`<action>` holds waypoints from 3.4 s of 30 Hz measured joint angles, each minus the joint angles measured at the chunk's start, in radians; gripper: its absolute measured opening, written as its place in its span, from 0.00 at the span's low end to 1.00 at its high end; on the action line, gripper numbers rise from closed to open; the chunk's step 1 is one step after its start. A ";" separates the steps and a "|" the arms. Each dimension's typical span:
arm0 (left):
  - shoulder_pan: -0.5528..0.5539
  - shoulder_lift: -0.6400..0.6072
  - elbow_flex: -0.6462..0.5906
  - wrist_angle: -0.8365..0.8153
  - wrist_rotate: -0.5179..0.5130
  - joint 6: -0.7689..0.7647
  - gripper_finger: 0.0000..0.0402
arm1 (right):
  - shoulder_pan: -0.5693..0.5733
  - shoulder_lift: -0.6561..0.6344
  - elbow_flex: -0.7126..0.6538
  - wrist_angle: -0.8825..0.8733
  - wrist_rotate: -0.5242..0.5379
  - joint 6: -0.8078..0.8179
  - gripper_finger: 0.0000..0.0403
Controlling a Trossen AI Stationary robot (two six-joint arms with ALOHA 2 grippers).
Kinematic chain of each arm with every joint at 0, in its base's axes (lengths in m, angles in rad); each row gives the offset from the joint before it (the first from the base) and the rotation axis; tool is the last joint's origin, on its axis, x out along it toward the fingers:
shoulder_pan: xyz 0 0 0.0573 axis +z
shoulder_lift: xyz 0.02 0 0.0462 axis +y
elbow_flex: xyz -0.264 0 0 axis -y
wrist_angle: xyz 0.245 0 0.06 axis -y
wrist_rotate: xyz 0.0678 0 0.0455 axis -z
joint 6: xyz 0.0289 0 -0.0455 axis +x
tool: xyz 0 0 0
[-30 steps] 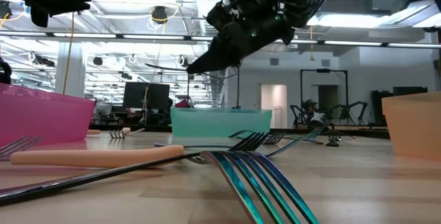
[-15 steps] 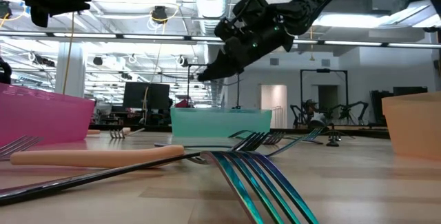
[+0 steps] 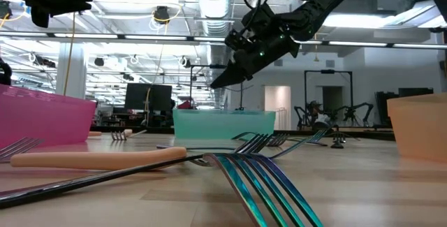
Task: Sort silverware by color (type)
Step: Put the blue fork into the blue bin
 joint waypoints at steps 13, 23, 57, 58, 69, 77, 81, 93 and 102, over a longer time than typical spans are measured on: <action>0.000 0.000 0.000 -0.005 0.000 0.000 0.28 | -0.104 0.000 0.000 -0.011 -0.001 -0.010 0.07; 0.000 0.000 0.000 -0.006 -0.009 0.000 0.28 | -0.134 0.002 0.039 -0.174 0.020 -0.060 0.07; 0.000 0.000 0.000 -0.008 -0.018 -0.004 0.28 | -0.128 0.040 0.182 -0.308 0.079 -0.108 0.07; 0.000 0.000 0.000 -0.007 -0.019 -0.005 0.28 | -0.130 0.058 0.182 -0.289 0.077 -0.104 0.07; 0.000 0.000 0.000 -0.008 -0.019 -0.004 0.28 | -0.142 0.151 0.182 -0.274 -0.023 -0.067 0.07; 0.000 0.000 0.000 -0.009 -0.019 -0.005 0.28 | -0.168 0.151 0.182 -0.209 -0.154 -0.009 0.07; 0.000 0.000 0.000 -0.009 -0.019 -0.004 0.28 | -0.193 0.150 0.168 -0.185 -0.166 -0.006 0.07; 0.000 0.000 0.000 -0.011 -0.020 -0.004 0.28 | -0.214 0.150 0.258 -0.268 -0.132 -0.054 0.07; 0.000 0.000 0.000 -0.012 -0.024 -0.004 0.28 | -0.204 0.172 0.297 -0.342 -0.103 -0.097 0.06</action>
